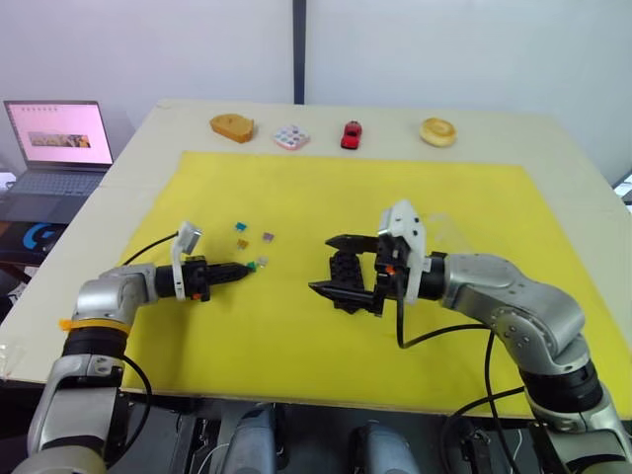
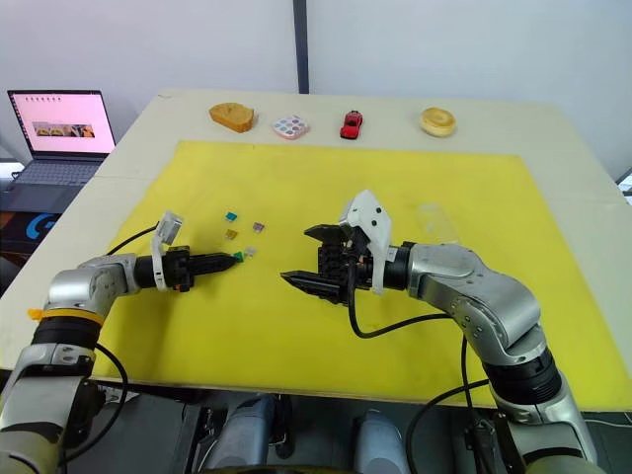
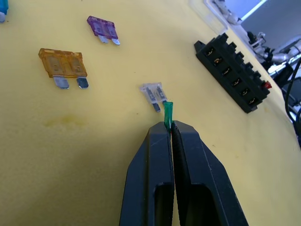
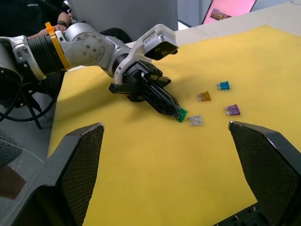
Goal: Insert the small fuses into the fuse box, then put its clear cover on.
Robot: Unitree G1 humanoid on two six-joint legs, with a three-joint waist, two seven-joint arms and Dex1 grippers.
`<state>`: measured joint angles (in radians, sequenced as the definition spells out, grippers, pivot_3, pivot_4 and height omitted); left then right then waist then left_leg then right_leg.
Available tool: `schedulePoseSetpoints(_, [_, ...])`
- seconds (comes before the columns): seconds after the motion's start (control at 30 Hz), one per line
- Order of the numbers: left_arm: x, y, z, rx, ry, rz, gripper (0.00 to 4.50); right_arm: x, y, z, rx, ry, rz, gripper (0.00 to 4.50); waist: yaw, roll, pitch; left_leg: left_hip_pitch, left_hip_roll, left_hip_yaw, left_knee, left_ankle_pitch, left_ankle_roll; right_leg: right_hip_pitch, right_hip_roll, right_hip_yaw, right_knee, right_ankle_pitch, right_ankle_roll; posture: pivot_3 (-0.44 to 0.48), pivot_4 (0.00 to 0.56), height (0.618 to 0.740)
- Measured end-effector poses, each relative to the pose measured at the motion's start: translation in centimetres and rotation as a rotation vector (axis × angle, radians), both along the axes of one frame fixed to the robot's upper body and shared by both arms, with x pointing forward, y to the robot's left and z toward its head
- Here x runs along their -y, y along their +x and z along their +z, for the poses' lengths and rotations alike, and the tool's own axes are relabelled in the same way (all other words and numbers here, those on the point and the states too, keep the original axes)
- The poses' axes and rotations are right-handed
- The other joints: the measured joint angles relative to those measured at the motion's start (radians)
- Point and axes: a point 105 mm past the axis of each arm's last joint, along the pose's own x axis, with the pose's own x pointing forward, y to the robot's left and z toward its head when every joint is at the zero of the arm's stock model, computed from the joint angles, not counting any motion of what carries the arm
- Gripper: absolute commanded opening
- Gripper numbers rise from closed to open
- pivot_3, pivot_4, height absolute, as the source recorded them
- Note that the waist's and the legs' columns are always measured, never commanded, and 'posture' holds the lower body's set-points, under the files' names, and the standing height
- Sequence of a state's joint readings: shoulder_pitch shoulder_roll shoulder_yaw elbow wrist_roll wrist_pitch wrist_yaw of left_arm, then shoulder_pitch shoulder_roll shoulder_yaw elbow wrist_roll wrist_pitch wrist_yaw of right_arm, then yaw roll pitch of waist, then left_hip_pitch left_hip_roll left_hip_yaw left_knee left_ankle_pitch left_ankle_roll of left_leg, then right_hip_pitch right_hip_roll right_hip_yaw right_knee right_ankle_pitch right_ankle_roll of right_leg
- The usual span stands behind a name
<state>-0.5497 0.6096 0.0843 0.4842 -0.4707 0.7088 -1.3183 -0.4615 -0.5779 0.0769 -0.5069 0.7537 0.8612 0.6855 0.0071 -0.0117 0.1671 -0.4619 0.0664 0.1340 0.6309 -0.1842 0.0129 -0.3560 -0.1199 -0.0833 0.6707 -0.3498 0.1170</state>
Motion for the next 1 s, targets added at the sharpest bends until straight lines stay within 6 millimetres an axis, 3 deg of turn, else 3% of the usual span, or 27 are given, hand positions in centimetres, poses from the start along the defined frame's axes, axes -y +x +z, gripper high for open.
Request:
schedulePoseSetpoints(0.13, [-0.1,-0.3,1.1,-0.026,-0.083,0.025,0.06,0.2,0.3,0.7,-0.065,0.052,-0.007,4.50,-0.004,0.000,0.000,-0.001,0.000,0.000,-0.001,0.000,0.000,0.001,0.000,0.000,0.001,0.000,0.000,0.000,0.150,0.740])
schedulePoseSetpoints(0.27, [1.0,-0.5,4.8,0.011,-0.252,0.034,0.06,-0.3,0.5,2.1,-0.161,0.146,0.023,4.50,-0.007,-0.001,0.001,-0.001,0.002,-0.001,-0.001,0.001,-0.001,0.002,0.000,0.000,0.001,0.000,0.000,0.000,0.150,0.740])
schedulePoseSetpoints(0.4, [1.9,-1.2,6.6,0.049,-0.289,0.026,0.06,-0.1,0.6,2.6,-0.164,0.153,0.015,4.50,-0.011,-0.001,0.001,-0.001,0.000,-0.001,-0.002,0.001,-0.002,0.002,0.000,0.000,0.001,0.000,0.000,0.000,0.150,0.740])
schedulePoseSetpoints(0.6, [1.5,-3.4,3.3,-0.073,-0.231,0.070,0.06,0.9,0.0,1.2,-0.192,0.073,0.013,4.50,-0.024,-0.001,0.001,-0.001,0.001,0.000,-0.004,0.001,-0.002,0.000,0.001,0.001,0.000,0.000,0.000,0.000,0.150,0.740])
schedulePoseSetpoints(0.77, [-0.3,-5.3,0.0,-0.141,-0.063,0.141,0.06,2.3,-3.0,-1.7,-0.206,-0.153,0.093,4.50,-0.019,-0.001,0.001,-0.001,0.002,-0.001,-0.004,-0.001,0.002,-0.001,0.000,0.001,-0.002,0.000,0.000,0.000,0.150,0.740])
schedulePoseSetpoints(0.9, [-0.5,-6.0,-0.4,-0.136,-0.021,0.136,0.06,3.2,-4.5,-2.0,-0.180,-0.244,0.146,4.50,-0.020,-0.001,0.001,0.001,0.002,-0.002,-0.004,-0.002,0.003,-0.001,-0.001,0.001,-0.003,0.000,-0.001,0.000,0.150,0.740])
schedulePoseSetpoints(1.0, [-0.7,-6.2,-0.7,-0.150,-0.001,0.132,0.96,3.5,-4.5,-2.1,-0.165,-0.260,0.146,4.50,-0.022,-0.001,0.000,0.001,0.002,-0.002,-0.005,-0.002,0.003,-0.001,-0.001,0.001,-0.003,0.000,-0.001,0.000,0.150,0.740])
